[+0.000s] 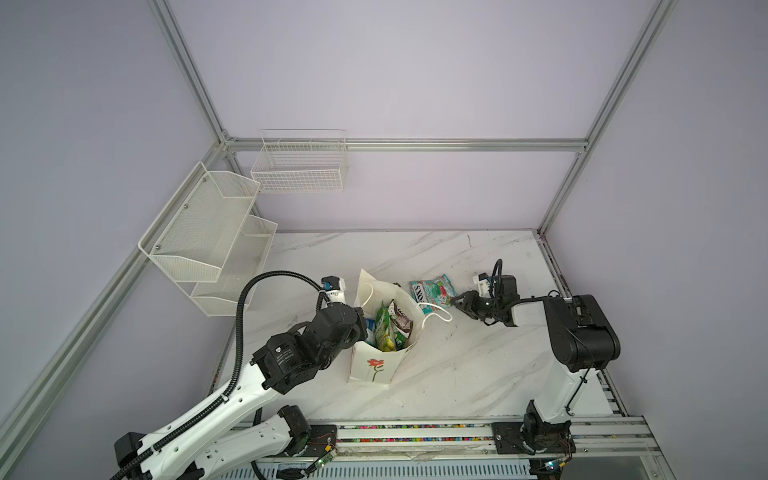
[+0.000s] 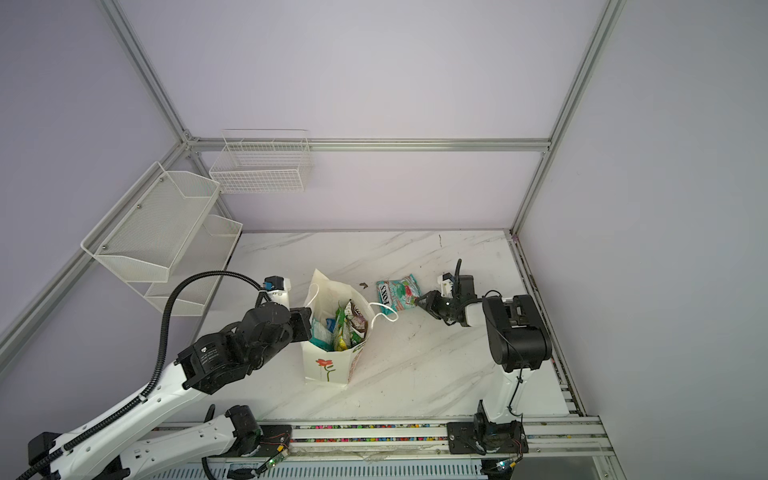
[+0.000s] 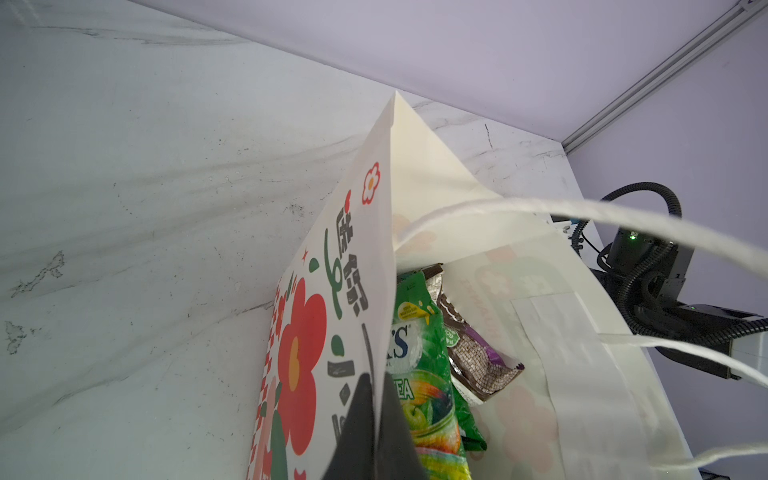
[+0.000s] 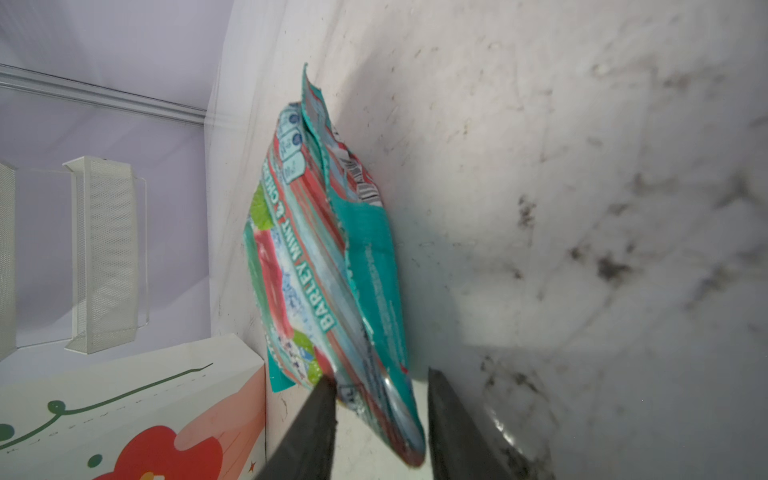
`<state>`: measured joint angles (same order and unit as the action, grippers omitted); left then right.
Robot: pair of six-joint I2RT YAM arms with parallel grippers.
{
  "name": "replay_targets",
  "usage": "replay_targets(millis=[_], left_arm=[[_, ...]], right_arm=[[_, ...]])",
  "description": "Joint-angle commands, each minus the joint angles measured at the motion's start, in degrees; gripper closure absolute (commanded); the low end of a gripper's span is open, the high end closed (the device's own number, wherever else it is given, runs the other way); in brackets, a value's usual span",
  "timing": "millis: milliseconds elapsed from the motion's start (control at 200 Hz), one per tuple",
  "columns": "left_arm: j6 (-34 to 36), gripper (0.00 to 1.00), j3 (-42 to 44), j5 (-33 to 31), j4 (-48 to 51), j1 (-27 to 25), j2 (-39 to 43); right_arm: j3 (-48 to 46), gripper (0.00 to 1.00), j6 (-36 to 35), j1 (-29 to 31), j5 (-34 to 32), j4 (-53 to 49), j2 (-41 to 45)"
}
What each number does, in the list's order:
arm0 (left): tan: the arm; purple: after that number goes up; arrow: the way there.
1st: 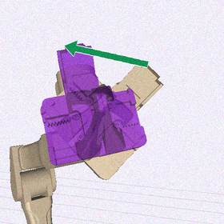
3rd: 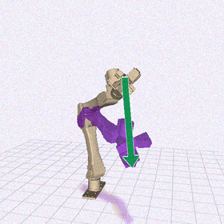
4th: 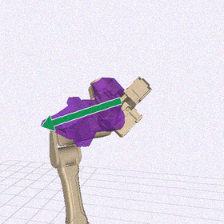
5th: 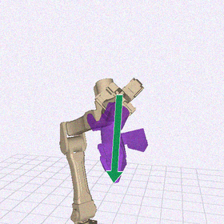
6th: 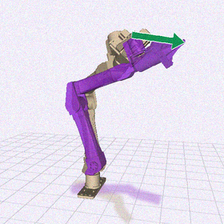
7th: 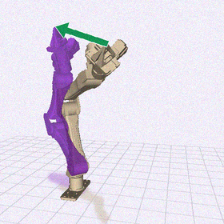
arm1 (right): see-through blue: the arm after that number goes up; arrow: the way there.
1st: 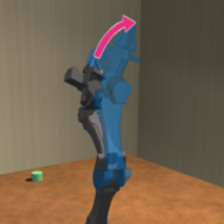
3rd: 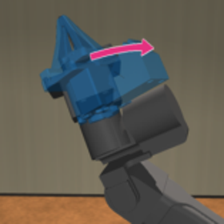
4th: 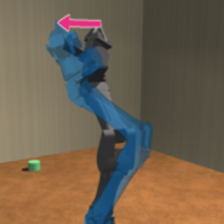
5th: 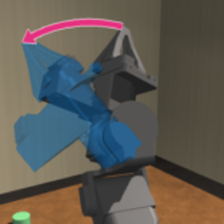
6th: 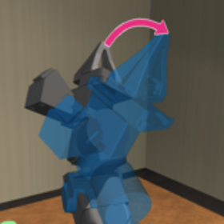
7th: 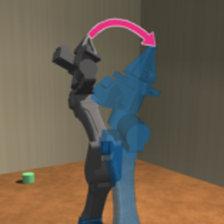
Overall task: Place the snacks into the paper bag
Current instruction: 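Lower the right gripper and close it on the teal Mint Blossom bag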
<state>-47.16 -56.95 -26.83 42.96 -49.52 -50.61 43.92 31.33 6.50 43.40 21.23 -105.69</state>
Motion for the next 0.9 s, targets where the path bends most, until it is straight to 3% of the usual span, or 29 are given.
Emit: replay_targets(millis=[0, 175, 355, 895], left_arm=[[0.61, 1.0, -2.93, -0.24, 1.16, 0.19, -0.17], [0.54, 1.0, -2.77, -0.15, 1.14, 0.21, -0.45], [0.49, 1.0, -2.82, -0.07, 0.97, 0.2, -0.68], [0.22, 1.0, -3.34, 0.98, 0.41, 0.2, -1.16]], right_arm=[[-0.57, 0.69, -0.22, 0.4, -0.89, -1.92, -1.71], [-1.0, 0.87, -0.86, 0.53, -0.68, -2.07, -0.87], [-1.42, 0.96, -1.87, 0.66, -1.29, -3.52, 1.54], [-1.65, 1.0, -3.21, 2.16, -3.73, -10.21, 14.44]])
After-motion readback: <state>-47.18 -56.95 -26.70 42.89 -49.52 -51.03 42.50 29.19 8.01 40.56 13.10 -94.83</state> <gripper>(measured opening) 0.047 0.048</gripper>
